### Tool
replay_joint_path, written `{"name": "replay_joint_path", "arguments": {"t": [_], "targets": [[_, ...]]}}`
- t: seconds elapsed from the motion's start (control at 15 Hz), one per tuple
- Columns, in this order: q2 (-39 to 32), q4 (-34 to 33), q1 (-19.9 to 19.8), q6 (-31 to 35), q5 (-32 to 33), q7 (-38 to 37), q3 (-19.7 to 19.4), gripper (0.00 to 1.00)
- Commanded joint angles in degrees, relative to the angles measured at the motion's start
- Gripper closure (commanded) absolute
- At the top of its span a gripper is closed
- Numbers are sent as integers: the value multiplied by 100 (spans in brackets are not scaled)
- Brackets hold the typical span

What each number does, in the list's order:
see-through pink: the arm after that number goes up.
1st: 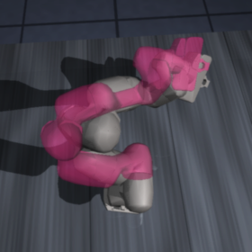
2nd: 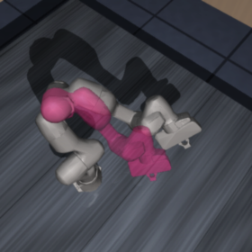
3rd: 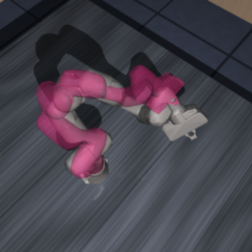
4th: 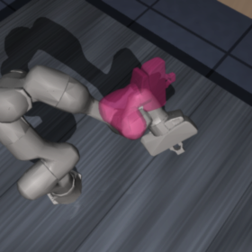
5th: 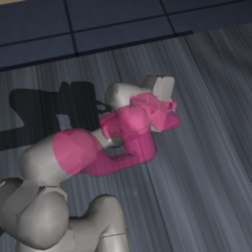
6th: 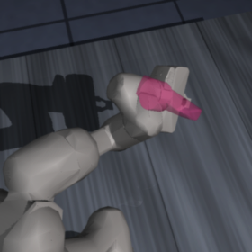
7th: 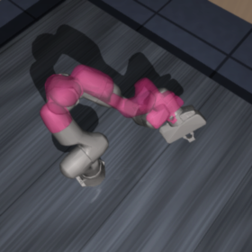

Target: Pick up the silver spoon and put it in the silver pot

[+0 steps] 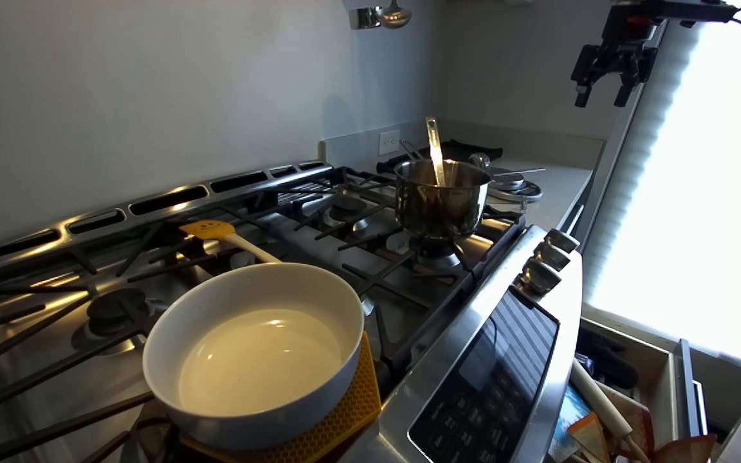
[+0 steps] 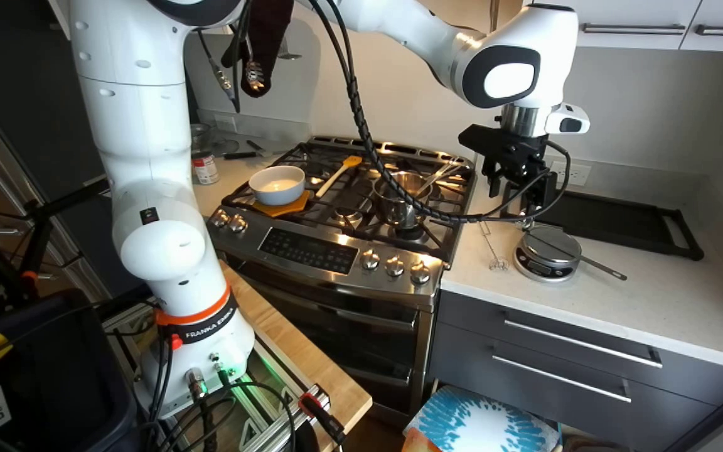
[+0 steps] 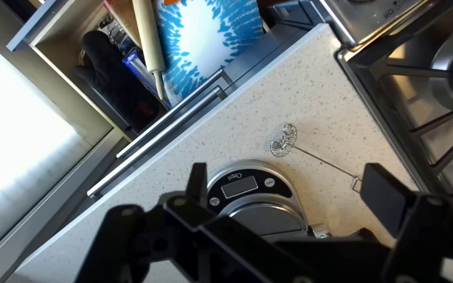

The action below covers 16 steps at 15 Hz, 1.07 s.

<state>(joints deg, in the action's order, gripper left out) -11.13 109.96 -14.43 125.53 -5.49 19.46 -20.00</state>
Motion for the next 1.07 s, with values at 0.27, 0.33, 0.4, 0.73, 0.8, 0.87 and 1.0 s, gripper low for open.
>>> {"name": "replay_joint_path", "arguments": {"t": [0.27, 0.33, 0.4, 0.73, 0.8, 0.87, 1.0], "targets": [[-818, -768, -559, -85, -878, 1308, 618, 0], [-1050, -998, -655, -165, -1007, 1531, 715, 0], [-1311, -1271, -790, -262, -1169, 1843, 848, 0], [-2546, -2710, -1373, -143, -1804, 2865, 1633, 0], [-2738, -3013, -1479, -274, -2087, 2727, 1768, 0], [-2238, -2287, -1225, -86, -1576, 2521, 1528, 0], [-2560, -2722, -1358, -95, -1831, 2548, 1717, 0]]}}
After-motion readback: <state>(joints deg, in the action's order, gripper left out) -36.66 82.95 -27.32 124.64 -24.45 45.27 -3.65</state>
